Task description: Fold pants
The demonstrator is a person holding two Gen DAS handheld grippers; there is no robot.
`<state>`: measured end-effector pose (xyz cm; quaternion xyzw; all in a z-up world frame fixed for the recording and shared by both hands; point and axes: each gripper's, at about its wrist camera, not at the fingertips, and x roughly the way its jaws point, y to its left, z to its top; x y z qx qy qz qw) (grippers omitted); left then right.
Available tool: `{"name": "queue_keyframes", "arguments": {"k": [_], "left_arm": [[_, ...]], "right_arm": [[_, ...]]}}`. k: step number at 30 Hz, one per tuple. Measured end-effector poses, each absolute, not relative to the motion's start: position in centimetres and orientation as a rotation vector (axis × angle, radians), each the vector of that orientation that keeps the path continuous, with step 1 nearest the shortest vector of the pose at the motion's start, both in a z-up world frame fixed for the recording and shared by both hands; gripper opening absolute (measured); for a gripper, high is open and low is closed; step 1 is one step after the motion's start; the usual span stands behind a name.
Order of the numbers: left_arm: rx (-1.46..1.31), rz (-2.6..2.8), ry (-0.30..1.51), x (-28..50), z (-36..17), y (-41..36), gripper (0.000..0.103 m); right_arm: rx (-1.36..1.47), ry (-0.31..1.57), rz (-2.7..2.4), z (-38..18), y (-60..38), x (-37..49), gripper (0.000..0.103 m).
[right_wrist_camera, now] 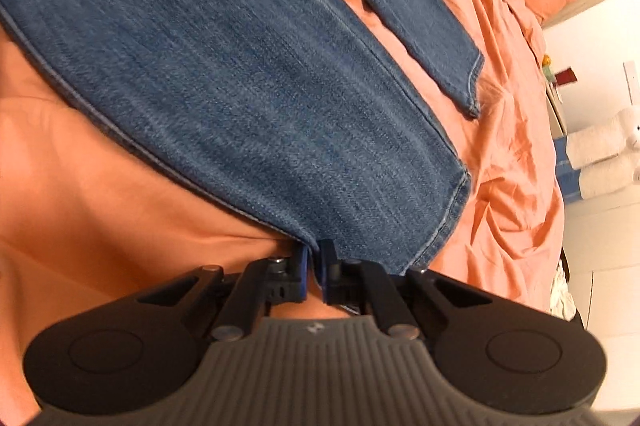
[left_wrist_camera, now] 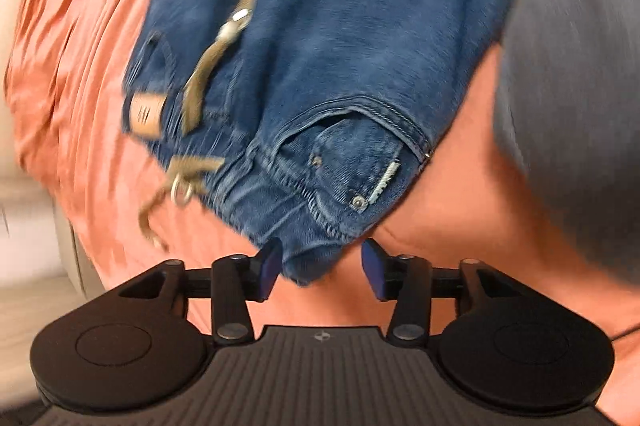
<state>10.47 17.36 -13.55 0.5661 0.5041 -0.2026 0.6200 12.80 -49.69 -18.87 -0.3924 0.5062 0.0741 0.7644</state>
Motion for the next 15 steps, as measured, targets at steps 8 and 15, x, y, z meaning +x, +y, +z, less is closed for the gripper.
{"name": "queue_keyframes", "arguments": {"k": [8,15], "left_arm": [[1.46,-0.615,1.042,9.7,-17.9,18.9,0.06],[1.212,-0.505,1.017,11.1,-17.3,20.0,0.029]], "right_arm": [[-0.854,1.193,0.096,-19.6,-48.9,14.6,0.0],[-0.868,1.203,0.035,-19.8,-48.6,14.4,0.0]]}}
